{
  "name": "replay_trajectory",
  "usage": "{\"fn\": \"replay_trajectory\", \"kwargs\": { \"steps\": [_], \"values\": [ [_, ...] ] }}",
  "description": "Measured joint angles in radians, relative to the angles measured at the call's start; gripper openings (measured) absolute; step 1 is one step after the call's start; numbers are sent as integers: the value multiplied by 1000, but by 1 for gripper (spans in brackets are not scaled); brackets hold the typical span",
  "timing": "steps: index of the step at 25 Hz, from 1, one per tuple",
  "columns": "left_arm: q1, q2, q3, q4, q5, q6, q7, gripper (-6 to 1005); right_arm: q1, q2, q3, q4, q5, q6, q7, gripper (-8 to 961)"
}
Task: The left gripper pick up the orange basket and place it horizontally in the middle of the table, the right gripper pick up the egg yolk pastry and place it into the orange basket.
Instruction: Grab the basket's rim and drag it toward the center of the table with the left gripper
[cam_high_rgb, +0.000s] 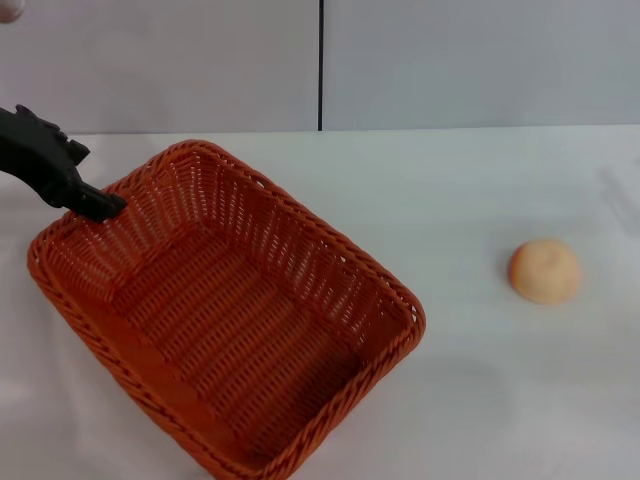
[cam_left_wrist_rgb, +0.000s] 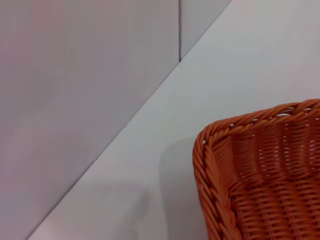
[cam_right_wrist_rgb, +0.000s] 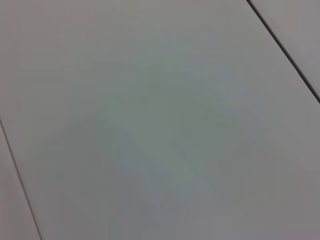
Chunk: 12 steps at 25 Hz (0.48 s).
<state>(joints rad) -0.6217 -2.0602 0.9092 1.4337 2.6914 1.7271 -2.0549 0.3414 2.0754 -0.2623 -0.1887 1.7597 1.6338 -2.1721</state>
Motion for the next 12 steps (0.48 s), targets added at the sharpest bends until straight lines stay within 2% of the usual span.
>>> {"fn": "replay_trajectory", "kwargs": {
  "steps": [6,7,12],
  "values": [
    [0,0,1,-16,0,-12,1,841,2,0,0,0,0,1,0,727],
    [-1,0,9,-58,2,-49,5,841,2,0,0,-1,0,1,0,727],
    [0,0,40,-89,8,-85,8,840,2,0,0,-2,0,0,0,726]
  ]
}}
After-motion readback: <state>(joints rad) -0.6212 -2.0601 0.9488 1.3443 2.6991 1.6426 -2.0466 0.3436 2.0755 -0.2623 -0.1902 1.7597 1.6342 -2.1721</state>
